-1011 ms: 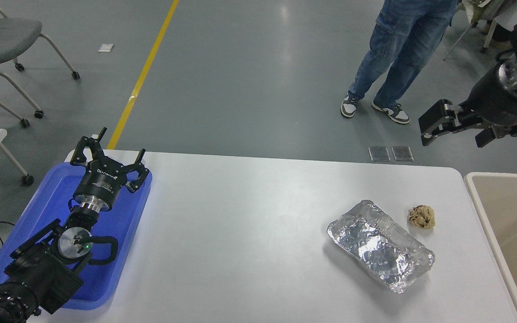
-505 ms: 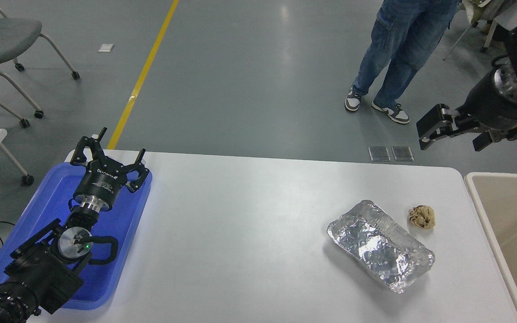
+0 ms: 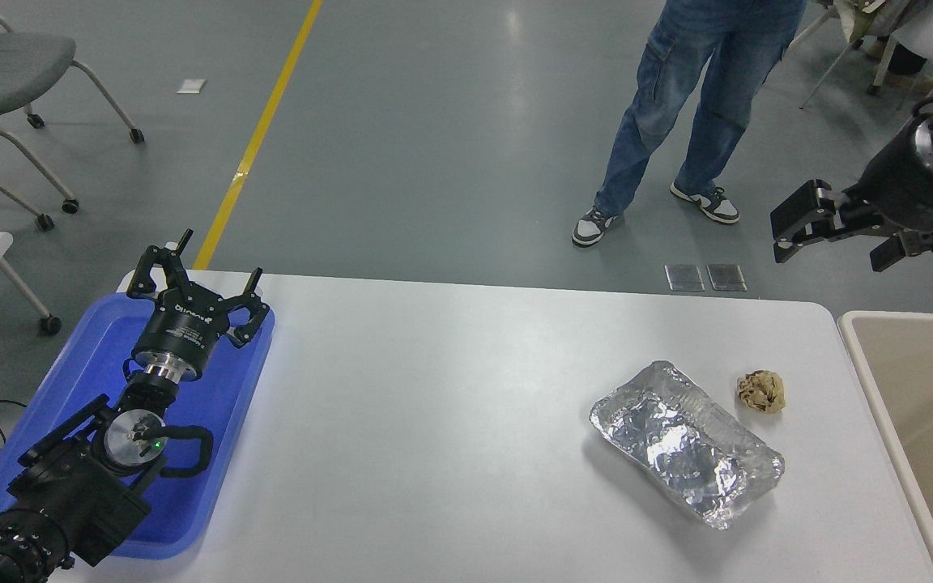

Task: Pick up foil plate and place in dustbin

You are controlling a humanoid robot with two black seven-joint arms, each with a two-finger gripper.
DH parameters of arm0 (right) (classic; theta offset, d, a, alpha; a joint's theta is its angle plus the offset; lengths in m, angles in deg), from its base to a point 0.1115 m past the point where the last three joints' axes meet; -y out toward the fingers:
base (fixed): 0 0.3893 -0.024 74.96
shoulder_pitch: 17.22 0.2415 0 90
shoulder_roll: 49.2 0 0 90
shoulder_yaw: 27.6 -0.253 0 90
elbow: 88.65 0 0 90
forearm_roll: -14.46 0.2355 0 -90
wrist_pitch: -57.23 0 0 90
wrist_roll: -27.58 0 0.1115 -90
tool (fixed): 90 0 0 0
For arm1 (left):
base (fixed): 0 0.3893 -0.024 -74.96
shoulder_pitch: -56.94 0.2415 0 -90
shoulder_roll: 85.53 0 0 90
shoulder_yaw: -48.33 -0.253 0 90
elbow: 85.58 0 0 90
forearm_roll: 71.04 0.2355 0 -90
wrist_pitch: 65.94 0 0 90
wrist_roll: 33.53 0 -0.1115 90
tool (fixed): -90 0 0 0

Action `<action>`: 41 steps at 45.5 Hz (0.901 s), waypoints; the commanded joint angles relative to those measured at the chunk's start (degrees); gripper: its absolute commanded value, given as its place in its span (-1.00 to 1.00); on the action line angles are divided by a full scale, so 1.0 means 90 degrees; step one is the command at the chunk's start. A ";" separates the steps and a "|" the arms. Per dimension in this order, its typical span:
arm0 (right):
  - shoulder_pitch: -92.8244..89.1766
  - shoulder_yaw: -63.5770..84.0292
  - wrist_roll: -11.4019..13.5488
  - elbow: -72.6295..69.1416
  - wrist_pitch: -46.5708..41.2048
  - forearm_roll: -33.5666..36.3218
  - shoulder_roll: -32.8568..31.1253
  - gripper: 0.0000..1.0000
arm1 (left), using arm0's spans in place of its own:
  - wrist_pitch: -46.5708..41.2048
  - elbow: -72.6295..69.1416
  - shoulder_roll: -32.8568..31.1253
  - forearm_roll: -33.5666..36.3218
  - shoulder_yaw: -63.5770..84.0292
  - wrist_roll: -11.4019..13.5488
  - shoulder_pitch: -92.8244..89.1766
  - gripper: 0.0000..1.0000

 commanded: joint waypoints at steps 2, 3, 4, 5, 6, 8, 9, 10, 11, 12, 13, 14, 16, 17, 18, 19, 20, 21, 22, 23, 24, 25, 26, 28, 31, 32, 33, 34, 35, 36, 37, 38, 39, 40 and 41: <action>-0.0378 0.0012 -0.0008 0.0039 0.0000 0.0040 -0.0039 1.00 | 0.0000 0.0000 0.0000 0.0001 0.0000 -0.0002 0.0000 1.00; -0.0437 0.0002 -0.0008 0.0039 0.0000 0.0040 -0.0039 1.00 | 0.0000 0.0000 0.0000 0.0001 0.0000 -0.0002 0.0000 1.00; -0.0495 0.0002 -0.0008 0.0049 0.0000 0.0040 -0.0039 1.00 | 0.0000 0.0000 0.0000 0.0001 0.0000 -0.0002 0.0000 1.00; -0.0535 0.0002 0.0002 0.0049 0.0000 0.0040 -0.0039 1.00 | 0.0000 0.0000 0.0000 0.0001 0.0000 -0.0002 0.0000 1.00; -0.0574 0.0002 -0.0008 0.0058 0.0000 0.0040 -0.0048 1.00 | 0.0000 0.0000 0.0000 0.0001 0.0000 -0.0002 0.0000 1.00; -0.0681 0.0021 0.0002 0.0058 0.0000 0.0040 -0.0078 1.00 | 0.0000 0.0000 0.0000 0.0001 0.0000 -0.0002 0.0000 1.00; -0.0749 0.0031 0.0002 0.0058 0.0000 0.0040 -0.0087 1.00 | 0.0000 0.0000 0.0000 0.0001 0.0000 -0.0002 0.0000 1.00; -0.0827 0.0031 0.0002 0.0058 0.0000 0.0040 -0.0097 1.00 | 0.0000 0.0000 0.0000 0.0001 0.0000 -0.0002 0.0000 1.00; -0.0915 0.0041 0.0002 0.0058 0.0000 0.0040 -0.0097 1.00 | 0.0000 0.0000 0.0000 0.0001 0.0000 -0.0002 0.0000 1.00; -0.0993 0.0031 0.0002 0.0058 0.0000 0.0040 -0.0107 1.00 | 0.0000 0.0000 0.0000 0.0001 0.0000 -0.0002 0.0000 1.00; -0.1052 0.0031 0.0002 0.0058 0.0000 0.0040 -0.0117 1.00 | 0.0000 0.0000 0.0000 0.0001 0.0000 -0.0011 0.0000 1.00; -0.1130 0.0031 0.0002 0.0058 0.0000 0.0040 -0.0136 1.00 | 0.0000 0.0000 0.0000 0.0001 0.0000 -0.0002 0.0000 1.00; -0.1257 0.0031 0.0002 0.0049 0.0000 0.0040 -0.0175 1.00 | 0.0000 0.0000 0.0000 0.0001 0.0000 -0.0002 0.0000 1.00; -0.1306 0.0022 0.0002 0.0058 0.0000 0.0040 -0.0204 1.00 | 0.0000 0.0000 0.0000 0.0001 0.0000 -0.0002 0.0000 1.00; -0.1364 0.0012 0.0002 0.0039 0.0000 0.0040 -0.0234 1.00 | 0.0000 0.0000 0.0000 0.0001 0.0000 -0.0002 0.0000 1.00; -0.1433 0.0012 0.0002 0.0029 0.0000 0.0040 -0.0273 1.00 | 0.0000 0.0000 0.0000 0.0001 0.0000 -0.0002 0.0000 1.00; -0.1491 0.0012 0.0002 0.0029 0.0000 0.0040 -0.0312 1.00 | 0.0000 0.0000 0.0000 0.0001 0.0000 -0.0002 0.0000 1.00; -0.1531 0.0012 0.0002 0.0010 0.0000 0.0040 -0.0360 1.00 | 0.0000 0.0000 0.0000 0.0001 0.0000 -0.0002 0.0000 1.00; -0.1570 0.0012 0.0002 0.0010 0.0000 0.0050 -0.0419 1.00 | 0.0000 0.0000 0.0000 0.0001 0.0000 -0.0002 0.0000 1.00; -0.1609 0.0012 0.0002 0.0000 0.0000 0.0050 -0.0478 1.00 | 0.0000 0.0000 0.0000 0.0001 0.0000 -0.0002 0.0000 1.00; -0.1667 0.0012 0.0002 0.0000 0.0000 0.0050 -0.0584 1.00 | 0.0000 0.0000 0.0000 0.0001 0.0000 -0.0002 0.0000 1.00; -0.1697 0.0002 0.0002 0.0000 0.0000 0.0050 -0.0653 1.00 | 0.0000 0.0000 0.0000 0.0001 0.0000 -0.0002 0.0000 1.00; -0.1736 0.0002 0.0002 -0.0010 0.0000 0.0060 -0.0702 1.00 | 0.0000 0.0000 0.0000 0.0001 0.0000 -0.0002 0.0000 1.00; -0.1853 -0.0037 0.0002 0.0000 0.0000 0.0089 -0.0780 1.00 | 0.0000 0.0000 0.0000 0.0001 0.0000 -0.0002 0.0000 1.00; -0.2048 -0.0076 0.0002 0.0000 0.0000 0.0089 -0.0868 1.00 | 0.0000 0.0000 0.0000 0.0001 0.0000 -0.0002 0.0000 1.00; -0.2116 -0.0076 -0.0008 0.0000 0.0000 0.0089 -0.0888 1.00 | 0.0000 0.0000 0.0000 0.0001 0.0000 -0.0002 0.0000 1.00; -0.2194 -0.0086 -0.0008 0.0000 0.0000 0.0089 -0.0917 1.00 | 0.0000 0.0000 0.0000 0.0001 0.0000 -0.0002 0.0000 1.00; -0.2263 -0.0095 -0.0008 0.0000 0.0000 0.0089 -0.0937 1.00 | 0.0000 0.0000 0.0000 0.0001 0.0000 -0.0002 0.0000 1.00; -0.2341 -0.0115 -0.0008 0.0000 0.0000 0.0089 -0.0976 1.00 | 0.0000 0.0000 0.0000 0.0001 0.0000 -0.0002 0.0000 1.00; -0.2429 -0.0144 -0.0008 0.0000 0.0000 0.0089 -0.1005 1.00 | 0.0000 0.0000 0.0000 0.0001 0.0000 -0.0002 0.0000 1.00; -0.2516 -0.0183 -0.0008 0.0009 0.0000 0.0089 -0.1044 1.00 | 0.0000 0.0000 0.0000 0.0001 0.0000 -0.0002 0.0000 1.00; -0.2595 -0.0232 -0.0008 0.0000 0.0000 0.0089 -0.1064 1.00 | 0.0000 0.0000 0.0000 0.0001 0.0000 -0.0011 0.0000 1.00; -0.2692 -0.0290 -0.0008 0.0009 0.0000 0.0108 -0.1093 1.00 | 0.0000 0.0000 0.0000 0.0001 0.0000 -0.0002 0.0000 1.00; -0.2799 -0.0359 -0.0017 0.0010 0.0000 0.0147 -0.1122 1.00 | 0.0000 0.0000 0.0000 0.0001 0.0000 -0.0002 0.0000 1.00; -0.2917 -0.0437 -0.0008 0.0029 0.0000 0.0206 -0.1132 1.00 | 0.0000 0.0000 0.0000 0.0001 0.0000 -0.0002 0.0000 1.00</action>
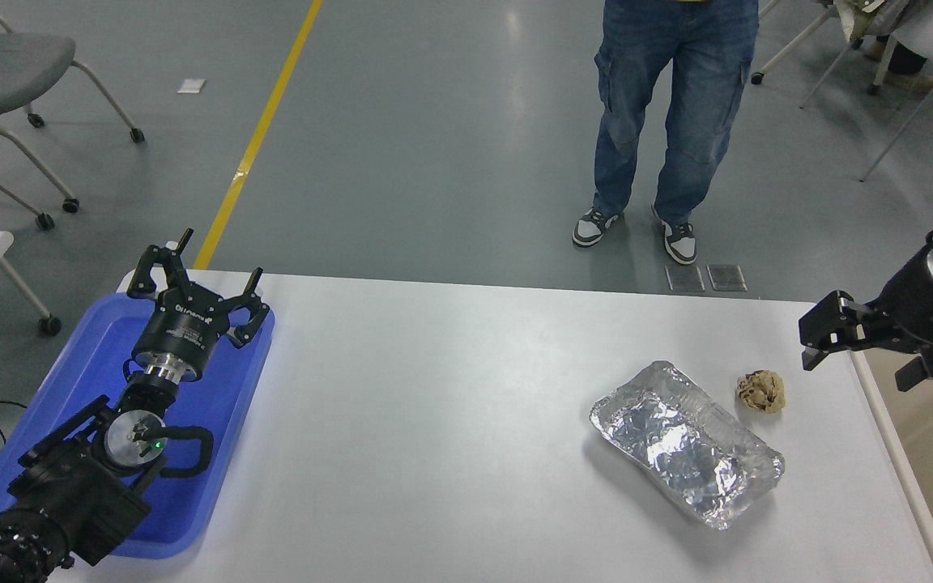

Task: Pick up foil plate and place in dustbin

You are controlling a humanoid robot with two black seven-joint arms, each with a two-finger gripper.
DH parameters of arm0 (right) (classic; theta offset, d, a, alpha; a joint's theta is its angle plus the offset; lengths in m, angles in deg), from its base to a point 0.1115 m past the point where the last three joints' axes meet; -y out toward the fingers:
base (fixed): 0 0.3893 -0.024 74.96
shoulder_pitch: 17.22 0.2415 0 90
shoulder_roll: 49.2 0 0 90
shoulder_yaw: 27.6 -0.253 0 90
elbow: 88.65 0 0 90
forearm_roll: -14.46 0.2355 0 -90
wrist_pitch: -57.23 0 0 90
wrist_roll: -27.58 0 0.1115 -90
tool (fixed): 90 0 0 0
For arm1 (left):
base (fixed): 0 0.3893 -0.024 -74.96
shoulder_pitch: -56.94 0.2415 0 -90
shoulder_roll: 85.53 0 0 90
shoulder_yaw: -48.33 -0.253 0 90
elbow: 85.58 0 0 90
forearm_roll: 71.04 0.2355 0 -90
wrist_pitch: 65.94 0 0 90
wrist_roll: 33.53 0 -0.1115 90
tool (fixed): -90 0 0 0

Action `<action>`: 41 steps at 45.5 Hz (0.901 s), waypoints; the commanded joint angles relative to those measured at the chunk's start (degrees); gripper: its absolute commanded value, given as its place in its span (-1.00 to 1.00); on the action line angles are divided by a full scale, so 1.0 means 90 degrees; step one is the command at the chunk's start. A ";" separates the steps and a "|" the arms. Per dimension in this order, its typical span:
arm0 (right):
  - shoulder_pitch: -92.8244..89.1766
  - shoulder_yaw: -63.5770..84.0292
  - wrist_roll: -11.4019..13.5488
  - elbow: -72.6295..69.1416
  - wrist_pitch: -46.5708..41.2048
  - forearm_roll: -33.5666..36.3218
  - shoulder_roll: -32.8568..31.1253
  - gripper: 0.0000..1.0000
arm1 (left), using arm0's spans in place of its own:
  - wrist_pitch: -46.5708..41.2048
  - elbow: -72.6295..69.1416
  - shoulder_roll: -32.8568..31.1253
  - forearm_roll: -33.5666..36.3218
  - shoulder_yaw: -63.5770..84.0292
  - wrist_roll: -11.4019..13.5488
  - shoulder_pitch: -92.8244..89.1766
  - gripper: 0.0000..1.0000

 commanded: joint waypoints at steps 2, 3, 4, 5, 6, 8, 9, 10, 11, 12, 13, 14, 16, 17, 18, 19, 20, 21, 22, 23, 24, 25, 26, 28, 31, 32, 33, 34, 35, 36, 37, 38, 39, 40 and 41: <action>-0.1101 -0.0484 -0.0005 0.0042 0.0000 0.0283 -0.0356 1.00 | 0.0000 0.0000 0.0000 0.0000 0.0000 0.0001 0.0001 1.00; -0.1228 -0.0552 -0.0005 0.0052 0.0000 0.0351 -0.0356 1.00 | 0.0000 0.0000 0.0000 0.0000 0.0000 0.0001 0.0001 1.00; -0.1345 -0.0630 -0.0005 0.0062 0.0000 0.0410 -0.0366 1.00 | 0.0000 0.0000 0.0000 0.0000 0.0000 0.0001 0.0001 1.00; -0.1453 -0.0708 -0.0005 0.0062 0.0048 0.0459 -0.0366 1.00 | 0.0000 0.0000 0.0000 0.0000 0.0000 0.0001 0.0001 1.00; -0.1541 -0.0786 -0.0005 0.0062 0.0175 0.0488 -0.0366 1.00 | 0.0000 0.0000 0.0000 0.0000 0.0000 0.0001 0.0001 1.00; -0.1736 -0.0923 -0.0005 0.0072 0.0458 0.0537 -0.0366 1.00 | 0.0000 0.0000 0.0000 0.0000 0.0000 0.0001 0.0001 1.00; -0.1814 -0.0972 -0.0005 0.0081 0.0585 0.0557 -0.0366 1.00 | 0.0000 0.0000 0.0000 0.0000 0.0000 0.0001 0.0001 1.00; -0.1892 -0.1031 -0.0005 0.0091 0.0721 0.0586 -0.0366 1.00 | 0.0000 0.0000 0.0000 0.0000 0.0000 -0.0008 0.0001 1.00; -0.1980 -0.1099 -0.0005 0.0091 0.0858 0.0625 -0.0366 1.00 | 0.0000 0.0000 0.0000 0.0000 0.0000 0.0001 0.0001 1.00; -0.2058 -0.1167 -0.0005 0.0091 0.0985 0.0664 -0.0366 1.00 | 0.0000 0.0000 0.0000 0.0000 0.0000 -0.0008 0.0001 1.00; -0.2146 -0.1226 -0.0005 0.0091 0.1131 0.0703 -0.0366 1.00 | 0.0000 0.0000 0.0000 0.0000 0.0000 0.0001 0.0001 1.00; -0.2225 -0.1304 -0.0005 0.0101 0.1259 0.0732 -0.0366 1.00 | 0.0000 0.0000 0.0000 0.0000 0.0000 0.0001 0.0001 1.00; -0.2381 -0.1451 -0.0005 0.0101 0.1512 0.0781 -0.0366 1.00 | 0.0000 0.0000 0.0000 0.0000 0.0000 0.0001 0.0001 1.00; -0.2459 -0.1519 -0.0005 0.0111 0.1639 0.0781 -0.0366 1.00 | 0.0000 0.0000 0.0000 0.0000 0.0000 0.0001 0.0001 1.00; -0.2537 -0.1597 -0.0005 0.0140 0.1766 0.0781 -0.0366 1.00 | 0.0000 0.0000 0.0000 0.0000 0.0000 0.0001 0.0001 1.00; -0.2615 -0.1665 -0.0005 0.0169 0.1884 0.0791 -0.0366 1.00 | 0.0000 0.0000 0.0000 0.0000 0.0000 0.0001 0.0001 1.00; -0.2703 -0.1744 -0.0005 0.0198 0.1981 0.0791 -0.0366 1.00 | 0.0000 0.0000 0.0000 0.0000 0.0000 0.0001 0.0001 1.00; -0.2781 -0.1802 -0.0005 0.0247 0.2069 0.0791 -0.0356 1.00 | 0.0000 0.0000 0.0000 0.0000 0.0000 0.0001 0.0001 1.00; -0.2869 -0.1871 -0.0005 0.0296 0.2148 0.0782 -0.0356 1.00 | 0.0000 0.0000 0.0000 0.0000 0.0000 0.0001 0.0001 1.00; -0.2957 -0.1920 -0.0005 0.0354 0.2216 0.0791 -0.0346 1.00 | 0.0000 0.0000 0.0000 0.0000 0.0000 0.0001 0.0001 1.00; -0.3045 -0.1959 -0.0005 0.0413 0.2275 0.0782 -0.0337 1.00 | 0.0000 0.0000 0.0000 0.0000 0.0000 0.0001 0.0001 1.00; -0.3123 -0.1988 -0.0005 0.0472 0.2314 0.0781 -0.0317 1.00 | 0.0000 0.0000 0.0000 0.0000 0.0000 0.0001 0.0001 1.00; -0.3201 -0.2027 -0.0005 0.0530 0.2344 0.0781 -0.0307 1.00 | 0.0000 0.0000 0.0000 0.0000 0.0000 0.0001 0.0001 1.00; -0.3426 -0.2076 -0.0005 0.0657 0.2393 0.0791 -0.0297 1.00 | 0.0000 0.0000 0.0000 0.0000 0.0000 0.0001 0.0001 1.00; -0.3650 -0.2154 -0.0015 0.0794 0.2402 0.0782 -0.0288 1.00 | 0.0000 0.0000 0.0000 0.0000 0.0000 0.0001 0.0001 1.00; -0.3709 -0.2193 -0.0015 0.0843 0.2431 0.0781 -0.0278 1.00 | 0.0000 0.0000 0.0000 0.0000 0.0000 0.0001 0.0001 1.00; -0.3777 -0.2242 -0.0015 0.0892 0.2451 0.0791 -0.0268 1.00 | 0.0000 0.0000 0.0000 0.0000 0.0000 0.0001 0.0001 1.00; -0.3855 -0.2291 -0.0015 0.0931 0.2480 0.0782 -0.0268 1.00 | 0.0000 0.0000 0.0000 0.0000 0.0000 0.0001 0.0001 1.00; -0.3933 -0.2340 -0.0015 0.0960 0.2510 0.0791 -0.0249 1.00 | 0.0000 0.0000 0.0000 0.0000 0.0000 0.0001 0.0001 1.00; -0.4021 -0.2388 -0.0015 0.0989 0.2548 0.0782 -0.0239 1.00 | 0.0000 0.0000 0.0000 0.0000 0.0000 0.0001 0.0001 1.00; -0.4090 -0.2447 -0.0015 0.1009 0.2588 0.0781 -0.0229 1.00 | 0.0000 0.0000 0.0000 0.0000 0.0000 -0.0008 0.0001 1.00; -0.4158 -0.2505 -0.0015 0.1038 0.2627 0.0781 -0.0210 1.00 | 0.0000 0.0000 0.0000 0.0000 0.0000 0.0001 0.0001 1.00; -0.4217 -0.2554 -0.0015 0.1058 0.2666 0.0781 -0.0190 1.00 | 0.0000 0.0000 0.0000 0.0000 0.0000 0.0001 0.0001 1.00; -0.4266 -0.2603 -0.0015 0.1068 0.2705 0.0781 -0.0180 1.00 | 0.0000 0.0000 0.0000 0.0000 0.0000 0.0001 0.0001 1.00; -0.4315 -0.2642 -0.0015 0.1078 0.2734 0.0781 -0.0161 1.00 | 0.0000 0.0000 0.0000 0.0000 0.0000 0.0001 0.0001 1.00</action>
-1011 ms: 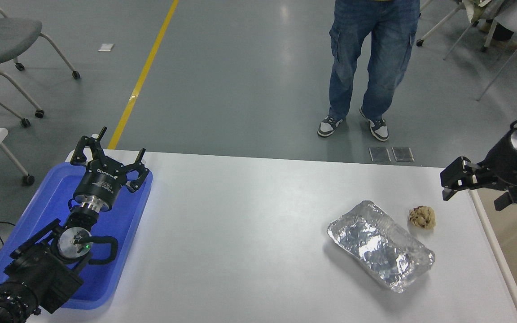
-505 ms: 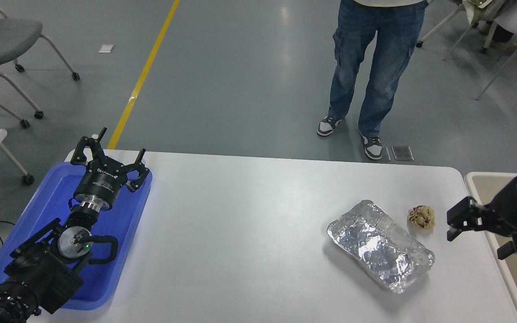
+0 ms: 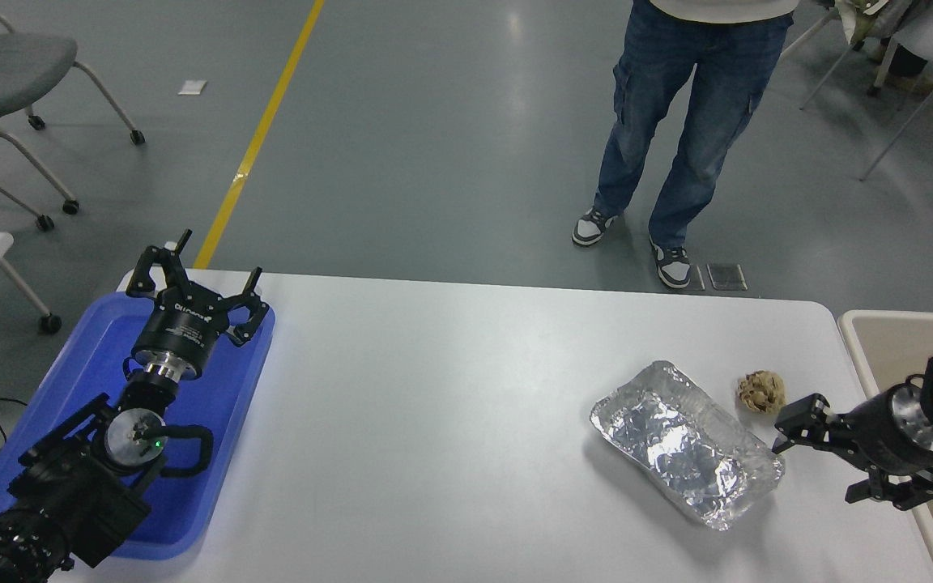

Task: Pick up foil plate and place in dustbin

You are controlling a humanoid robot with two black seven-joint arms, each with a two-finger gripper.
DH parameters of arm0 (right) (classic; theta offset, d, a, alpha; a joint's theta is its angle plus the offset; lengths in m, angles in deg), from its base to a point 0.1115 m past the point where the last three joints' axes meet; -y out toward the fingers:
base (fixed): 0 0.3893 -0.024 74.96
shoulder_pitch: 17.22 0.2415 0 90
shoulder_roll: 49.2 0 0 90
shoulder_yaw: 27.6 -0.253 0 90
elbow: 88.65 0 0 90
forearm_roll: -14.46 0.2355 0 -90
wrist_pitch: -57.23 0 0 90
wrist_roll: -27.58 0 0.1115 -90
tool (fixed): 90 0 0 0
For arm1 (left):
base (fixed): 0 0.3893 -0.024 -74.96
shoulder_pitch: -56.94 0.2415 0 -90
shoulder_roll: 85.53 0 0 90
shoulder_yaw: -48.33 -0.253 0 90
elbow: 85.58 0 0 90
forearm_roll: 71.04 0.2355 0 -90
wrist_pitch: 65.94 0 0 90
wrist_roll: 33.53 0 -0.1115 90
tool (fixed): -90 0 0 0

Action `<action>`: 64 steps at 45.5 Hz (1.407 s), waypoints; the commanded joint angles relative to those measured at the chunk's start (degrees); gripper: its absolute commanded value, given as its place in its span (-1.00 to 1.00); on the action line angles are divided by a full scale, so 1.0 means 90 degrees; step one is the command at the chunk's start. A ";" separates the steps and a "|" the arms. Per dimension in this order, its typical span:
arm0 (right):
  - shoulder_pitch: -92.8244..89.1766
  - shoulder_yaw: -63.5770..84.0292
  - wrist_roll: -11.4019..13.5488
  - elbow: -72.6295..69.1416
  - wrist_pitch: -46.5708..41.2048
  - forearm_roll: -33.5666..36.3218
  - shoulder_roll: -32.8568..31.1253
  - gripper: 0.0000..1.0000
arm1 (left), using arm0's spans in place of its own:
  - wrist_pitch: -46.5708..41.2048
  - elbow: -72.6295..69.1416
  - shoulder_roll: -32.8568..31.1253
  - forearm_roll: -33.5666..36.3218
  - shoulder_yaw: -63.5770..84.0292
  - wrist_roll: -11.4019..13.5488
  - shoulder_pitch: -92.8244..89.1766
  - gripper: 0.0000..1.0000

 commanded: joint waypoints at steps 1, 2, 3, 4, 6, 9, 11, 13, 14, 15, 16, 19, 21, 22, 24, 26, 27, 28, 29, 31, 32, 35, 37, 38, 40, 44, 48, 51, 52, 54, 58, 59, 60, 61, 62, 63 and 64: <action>-0.0812 -0.0557 -0.0004 0.0330 0.0463 0.0023 0.0129 1.00 | 0.0000 0.0000 0.0000 0.0002 0.0000 0.0001 0.0000 1.00; -0.0851 -0.0576 -0.0004 0.0330 0.0482 0.0023 0.0149 1.00 | 0.0000 0.0000 0.0000 0.0002 0.0000 0.0001 0.0000 1.00; -0.0871 -0.0606 -0.0004 0.0330 0.0502 0.0023 0.0159 1.00 | 0.0000 0.0000 0.0000 0.0002 0.0000 0.0001 0.0000 1.00; -0.0891 -0.0615 -0.0004 0.0330 0.0521 0.0023 0.0178 1.00 | 0.0000 0.0000 0.0000 0.0002 0.0000 0.0001 0.0000 1.00; -0.0901 -0.0664 -0.0004 0.0330 0.0551 0.0023 0.0217 1.00 | 0.0000 0.0000 0.0000 0.0002 0.0000 0.0001 0.0000 1.00; -0.0881 -0.0713 -0.0004 0.0320 0.0551 0.0023 0.0256 1.00 | 0.0000 0.0000 0.0000 0.0002 0.0000 0.0001 0.0000 1.00; -0.0871 -0.0762 -0.0004 0.0320 0.0551 0.0023 0.0276 1.00 | 0.0000 0.0000 0.0000 0.0002 0.0000 0.0001 0.0000 1.00; -0.0881 -0.0801 -0.0004 0.0320 0.0551 0.0032 0.0276 1.00 | 0.0000 0.0000 0.0000 0.0002 0.0000 0.0001 0.0000 1.00; -0.0891 -0.0830 -0.0004 0.0320 0.0551 0.0033 0.0286 1.00 | 0.0000 0.0000 0.0000 0.0002 0.0000 0.0001 0.0000 1.00; -0.0900 -0.0850 -0.0004 0.0320 0.0551 0.0023 0.0286 1.00 | 0.0000 0.0000 0.0000 0.0002 0.0000 0.0001 0.0000 1.00; -0.0901 -0.0850 -0.0004 0.0320 0.0551 0.0032 0.0295 1.00 | 0.0000 0.0000 0.0000 0.0002 0.0000 0.0001 0.0000 1.00; -0.0910 -0.0869 -0.0004 0.0320 0.0561 0.0023 0.0383 1.00 | 0.0000 0.0000 0.0000 0.0002 0.0000 0.0001 0.0000 1.00; -0.0901 -0.0879 -0.0004 0.0320 0.0570 0.0023 0.0471 1.00 | 0.0000 0.0000 0.0000 0.0002 0.0000 0.0001 0.0000 1.00; -0.0920 -0.0879 -0.0004 0.0320 0.0590 0.0023 0.0500 1.00 | 0.0000 0.0000 0.0000 0.0002 0.0000 0.0001 0.0000 1.00; -0.0949 -0.0879 -0.0004 0.0320 0.0648 0.0023 0.0549 1.00 | 0.0000 0.0000 0.0000 0.0002 0.0000 -0.0008 0.0000 1.00; -0.0998 -0.0889 -0.0014 0.0330 0.0746 0.0023 0.0578 1.00 | 0.0000 0.0000 0.0000 0.0002 0.0000 0.0001 0.0000 1.00; -0.1018 -0.0889 -0.0014 0.0320 0.0804 0.0023 0.0608 1.00 | 0.0000 0.0000 0.0000 0.0002 0.0000 0.0001 0.0000 1.00; -0.1037 -0.0889 -0.0014 0.0330 0.0863 0.0023 0.0627 1.00 | 0.0000 0.0000 0.0000 0.0002 0.0000 0.0001 0.0000 1.00; -0.1066 -0.0889 -0.0014 0.0330 0.0921 0.0023 0.0666 1.00 | 0.0000 0.0000 0.0000 0.0002 0.0000 0.0001 0.0000 1.00; -0.1115 -0.0889 -0.0014 0.0340 0.1019 0.0023 0.0715 1.00 | 0.0000 0.0000 0.0000 0.0002 0.0000 0.0001 0.0000 1.00; -0.1144 -0.0889 -0.0014 0.0340 0.1068 0.0023 0.0735 1.00 | 0.0000 0.0000 0.0000 0.0002 0.0000 0.0001 0.0000 1.00; -0.1223 -0.0908 -0.0014 0.0349 0.1244 0.0023 0.0803 0.98 | 0.0000 0.0000 0.0000 0.0002 0.0000 0.0001 0.0000 1.00; -0.1291 -0.0947 -0.0014 0.0349 0.1380 0.0023 0.0823 0.95 | 0.0000 0.0000 0.0000 0.0002 0.0000 0.0001 0.0000 1.00; -0.1330 -0.0977 -0.0014 0.0349 0.1439 0.0023 0.0823 0.95 | 0.0000 0.0000 0.0000 0.0002 0.0000 0.0001 0.0000 1.00; -0.1398 -0.1016 -0.0014 0.0349 0.1547 0.0023 0.0823 0.88 | 0.0000 0.0000 0.0000 0.0002 0.0000 0.0001 0.0000 1.00; -0.1477 -0.1045 -0.0014 0.0349 0.1684 0.0023 0.0823 0.75 | 0.0000 0.0000 0.0000 0.0002 0.0000 0.0001 0.0000 1.00; -0.1486 -0.1045 -0.0014 0.0340 0.1752 0.0023 0.0823 0.65 | 0.0000 0.0000 0.0000 0.0002 0.0000 0.0001 0.0000 1.00; -0.1516 -0.1045 -0.0014 0.0330 0.1762 0.0023 0.0823 0.38 | 0.0000 0.0000 0.0000 0.0002 0.0000 0.0001 0.0000 1.00; -0.1516 -0.1045 -0.0014 0.0330 0.1762 0.0023 0.0823 0.30 | 0.0000 0.0000 0.0000 0.0002 0.0000 0.0001 0.0000 1.00; -0.1516 -0.1045 -0.0014 0.0320 0.1742 0.0023 0.0823 0.15 | 0.0000 0.0000 0.0000 0.0002 0.0000 0.0001 0.0000 1.00; -0.1506 -0.1045 -0.0014 0.0281 0.1723 0.0023 0.0823 -0.13 | 0.0000 0.0000 0.0000 0.0002 0.0000 0.0001 0.0000 1.00; -0.1516 -0.1045 -0.0014 0.0281 0.1723 0.0023 0.0832 -0.18 | 0.0000 0.0000 0.0000 0.0002 0.0000 -0.0008 0.0000 1.00; -0.1516 -0.1045 -0.0014 0.0281 0.1723 0.0023 0.0833 -0.21 | 0.0000 0.0000 0.0000 0.0002 0.0000 0.0001 0.0000 1.00; -0.1516 -0.1045 -0.0014 0.0281 0.1723 0.0023 0.0842 -0.24 | 0.0000 0.0000 0.0000 0.0002 0.0000 0.0001 0.0000 1.00; -0.1516 -0.1045 -0.0014 0.0271 0.1723 0.0023 0.0852 -0.26 | 0.0000 0.0000 0.0000 0.0002 0.0000 0.0001 0.0000 1.00; -0.1516 -0.1045 -0.0014 0.0271 0.1723 0.0023 0.0862 -0.30 | 0.0000 0.0000 0.0000 0.0002 0.0000 0.0001 0.0000 1.00; -0.1516 -0.1045 -0.0014 0.0271 0.1723 0.0023 0.0862 -0.34 | 0.0000 0.0000 0.0000 0.0002 0.0000 0.0001 0.0000 1.00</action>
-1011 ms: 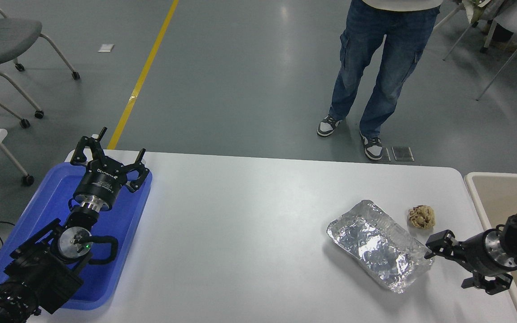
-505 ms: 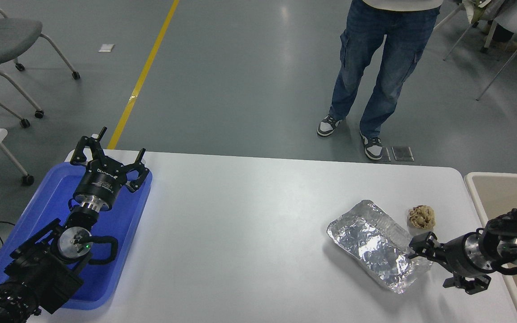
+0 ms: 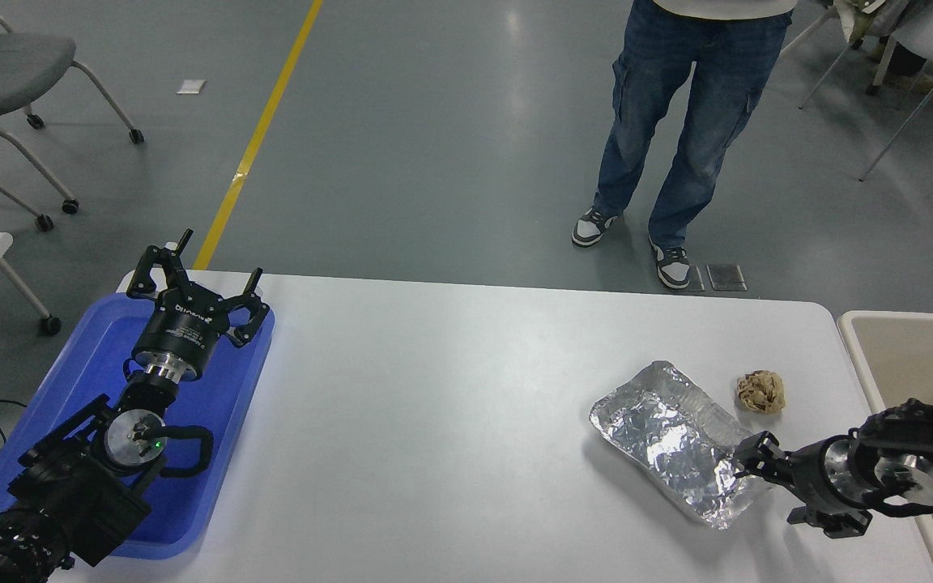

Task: Pick up foil plate and place in dustbin

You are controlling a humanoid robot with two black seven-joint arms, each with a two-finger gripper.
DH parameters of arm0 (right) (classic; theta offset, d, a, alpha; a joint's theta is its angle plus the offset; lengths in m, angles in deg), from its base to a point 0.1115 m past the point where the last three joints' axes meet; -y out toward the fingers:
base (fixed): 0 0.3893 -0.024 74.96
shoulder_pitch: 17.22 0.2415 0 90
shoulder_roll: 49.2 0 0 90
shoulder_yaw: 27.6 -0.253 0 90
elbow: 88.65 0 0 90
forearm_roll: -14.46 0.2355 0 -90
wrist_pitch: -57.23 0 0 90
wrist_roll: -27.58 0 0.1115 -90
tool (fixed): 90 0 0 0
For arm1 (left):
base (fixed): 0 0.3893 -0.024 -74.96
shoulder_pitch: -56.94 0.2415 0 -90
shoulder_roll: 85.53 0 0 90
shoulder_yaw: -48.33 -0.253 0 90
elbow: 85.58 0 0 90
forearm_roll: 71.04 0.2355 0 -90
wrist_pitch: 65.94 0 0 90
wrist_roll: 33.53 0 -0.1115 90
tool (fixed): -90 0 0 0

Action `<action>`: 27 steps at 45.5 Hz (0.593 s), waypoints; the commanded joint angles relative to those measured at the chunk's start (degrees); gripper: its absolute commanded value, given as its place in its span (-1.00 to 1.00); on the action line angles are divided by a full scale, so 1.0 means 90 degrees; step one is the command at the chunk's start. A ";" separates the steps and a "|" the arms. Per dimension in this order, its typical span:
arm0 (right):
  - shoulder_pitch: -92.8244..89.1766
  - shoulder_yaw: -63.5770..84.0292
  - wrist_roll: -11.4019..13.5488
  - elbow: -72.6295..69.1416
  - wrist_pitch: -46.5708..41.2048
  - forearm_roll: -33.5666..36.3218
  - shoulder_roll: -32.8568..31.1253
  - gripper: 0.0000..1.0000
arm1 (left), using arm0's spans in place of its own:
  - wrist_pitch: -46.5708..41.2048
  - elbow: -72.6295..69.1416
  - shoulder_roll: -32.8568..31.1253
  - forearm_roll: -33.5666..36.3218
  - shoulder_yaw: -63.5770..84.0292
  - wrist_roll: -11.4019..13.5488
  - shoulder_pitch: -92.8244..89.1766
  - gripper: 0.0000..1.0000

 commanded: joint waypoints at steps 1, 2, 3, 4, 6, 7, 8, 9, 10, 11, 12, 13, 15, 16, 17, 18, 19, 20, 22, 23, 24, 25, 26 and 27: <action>-0.0043 -0.0013 0.0000 -0.0045 0.0043 0.0000 0.0045 -0.40 | 0.0000 0.0000 0.0000 0.0000 0.0000 -0.0008 0.0000 1.00; -0.0043 -0.0013 0.0000 -0.0045 0.0043 0.0000 0.0045 -0.46 | 0.0000 0.0000 0.0000 0.0000 0.0000 0.0001 0.0000 1.00; -0.0043 -0.0013 0.0000 -0.0054 0.0034 0.0000 0.0045 -0.51 | 0.0000 0.0000 0.0000 0.0000 0.0000 0.0001 0.0000 1.00; -0.0043 -0.0013 0.0000 -0.0055 0.0034 0.0000 0.0045 -0.53 | 0.0000 0.0000 0.0000 0.0000 0.0000 0.0001 0.0000 1.00; -0.0043 -0.0013 0.0000 -0.0055 0.0034 0.0000 0.0046 -0.54 | 0.0000 0.0000 0.0000 0.0000 0.0000 0.0001 0.0000 1.00; -0.0043 -0.0013 0.0000 -0.0055 0.0034 0.0000 0.0045 -0.54 | 0.0000 0.0000 0.0000 0.0000 0.0000 0.0001 0.0000 1.00; -0.0043 -0.0013 0.0000 -0.0055 0.0034 0.0000 0.0045 -0.55 | 0.0000 0.0000 0.0000 0.0000 0.0000 0.0001 0.0000 1.00; -0.0043 -0.0013 0.0000 -0.0055 0.0034 0.0000 0.0045 -0.61 | 0.0000 0.0000 0.0000 0.0000 0.0000 0.0001 0.0000 1.00; -0.0043 -0.0013 0.0000 -0.0055 0.0034 0.0000 0.0055 -0.66 | 0.0000 0.0000 0.0000 0.0000 0.0000 0.0001 0.0000 1.00; -0.0043 -0.0013 0.0000 -0.0055 0.0034 0.0000 0.0055 -0.68 | 0.0000 0.0000 0.0000 0.0000 0.0000 0.0001 0.0000 1.00; -0.0043 -0.0013 0.0000 -0.0055 0.0034 0.0000 0.0046 -0.69 | 0.0000 0.0000 0.0000 0.0000 0.0000 0.0001 0.0000 1.00; -0.0043 -0.0013 0.0000 -0.0055 0.0034 0.0000 0.0045 -0.69 | 0.0000 0.0000 0.0000 0.0000 0.0000 0.0001 0.0000 1.00; -0.0033 -0.0013 0.0000 -0.0055 0.0034 0.0000 0.0045 -0.74 | 0.0000 0.0000 0.0000 0.0000 0.0000 0.0001 0.0000 1.00; -0.0033 -0.0013 0.0000 -0.0064 0.0034 0.0000 0.0055 -0.76 | 0.0000 0.0000 0.0000 0.0000 0.0000 0.0001 0.0000 1.00; -0.0033 -0.0013 0.0000 -0.0064 0.0034 0.0000 0.0055 -0.76 | 0.0000 0.0000 0.0000 0.0000 0.0000 -0.0008 0.0000 1.00; -0.0033 -0.0013 0.0000 -0.0064 0.0034 0.0000 0.0046 -0.76 | 0.0000 0.0000 0.0000 0.0000 0.0000 -0.0009 0.0000 1.00; -0.0033 -0.0013 0.0000 -0.0064 0.0034 0.0000 0.0045 -0.76 | 0.0000 0.0000 0.0000 0.0000 0.0000 0.0001 0.0000 1.00; -0.0024 -0.0013 0.0000 -0.0064 0.0034 0.0000 0.0055 -0.78 | 0.0000 0.0000 0.0000 0.0000 0.0000 0.0001 0.0000 1.00; -0.0014 -0.0013 0.0000 -0.0064 0.0014 0.0000 0.0055 -0.88 | 0.0000 0.0000 0.0000 0.0000 0.0000 0.0001 0.0000 1.00; -0.0014 -0.0013 0.0000 -0.0064 0.0014 0.0000 0.0055 -0.91 | 0.0000 0.0000 0.0000 0.0000 0.0000 0.0001 0.0000 1.00; -0.0004 -0.0013 0.0000 -0.0064 0.0014 0.0000 0.0055 -0.93 | 0.0000 0.0000 0.0000 0.0000 0.0000 0.0001 0.0000 1.00; 0.0006 -0.0013 0.0000 -0.0074 0.0004 0.0000 0.0055 -0.95 | 0.0000 0.0000 0.0000 0.0000 0.0000 0.0001 0.0000 1.00; 0.0015 -0.0013 0.0000 -0.0074 -0.0005 0.0000 0.0055 -0.96 | 0.0000 0.0000 0.0000 0.0000 0.0000 0.0001 0.0000 1.00; 0.0025 -0.0013 0.0000 -0.0084 -0.0015 0.0000 0.0055 -0.96 | 0.0000 0.0000 0.0000 0.0000 0.0000 0.0001 0.0000 1.00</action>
